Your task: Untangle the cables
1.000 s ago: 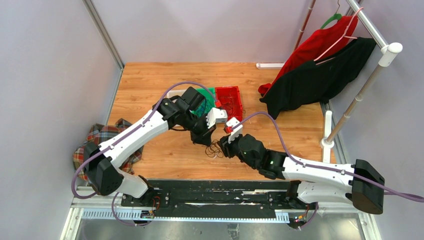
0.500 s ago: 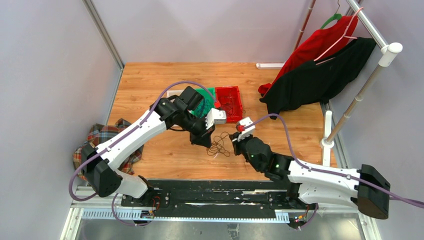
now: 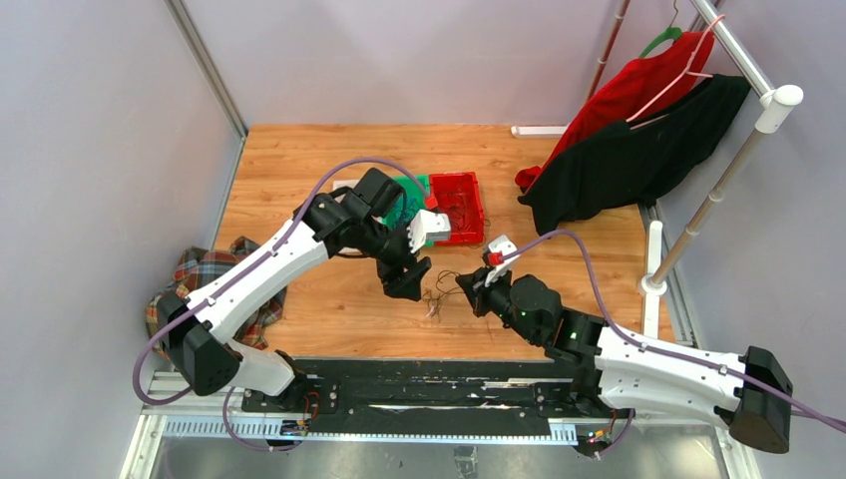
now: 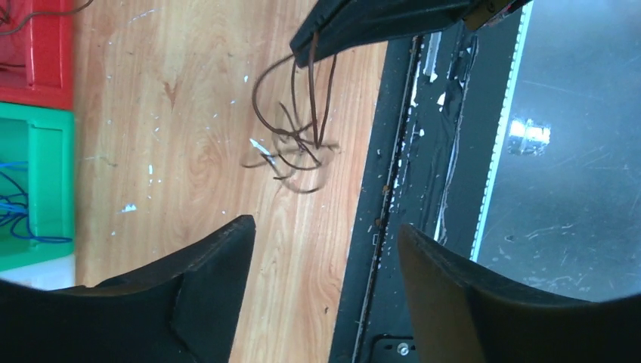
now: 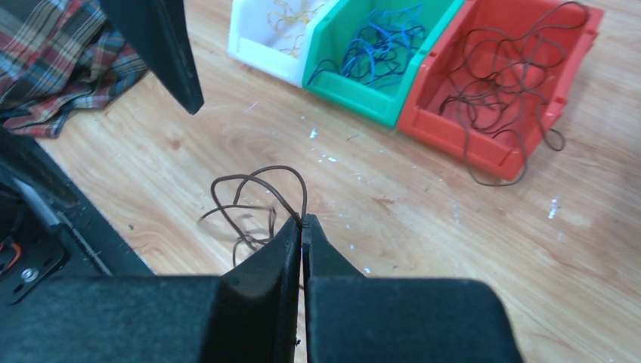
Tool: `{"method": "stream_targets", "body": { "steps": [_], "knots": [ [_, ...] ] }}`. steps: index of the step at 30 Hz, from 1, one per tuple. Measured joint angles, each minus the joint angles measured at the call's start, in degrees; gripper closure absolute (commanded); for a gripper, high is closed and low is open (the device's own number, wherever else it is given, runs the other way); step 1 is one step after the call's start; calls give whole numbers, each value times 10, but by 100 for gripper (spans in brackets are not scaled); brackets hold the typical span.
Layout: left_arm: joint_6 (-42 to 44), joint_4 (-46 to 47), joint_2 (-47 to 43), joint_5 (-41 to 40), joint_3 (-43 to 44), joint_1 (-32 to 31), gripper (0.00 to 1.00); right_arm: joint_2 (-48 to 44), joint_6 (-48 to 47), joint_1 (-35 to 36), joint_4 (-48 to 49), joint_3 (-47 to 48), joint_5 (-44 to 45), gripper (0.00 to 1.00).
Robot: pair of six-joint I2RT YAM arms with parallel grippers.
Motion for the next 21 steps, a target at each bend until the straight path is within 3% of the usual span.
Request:
{"method": "stream_targets", "body": {
  "steps": [2, 7, 21],
  "knots": [
    [0, 0, -1, -2, 1, 0, 15, 3, 6, 0, -4, 2, -18, 99],
    [-4, 9, -3, -2, 1, 0, 12, 22, 21, 0, -12, 23, -67, 99],
    [29, 13, -28, 38, -25, 1, 17, 49, 50, 0, -18, 78, -173, 99]
  ]
}}
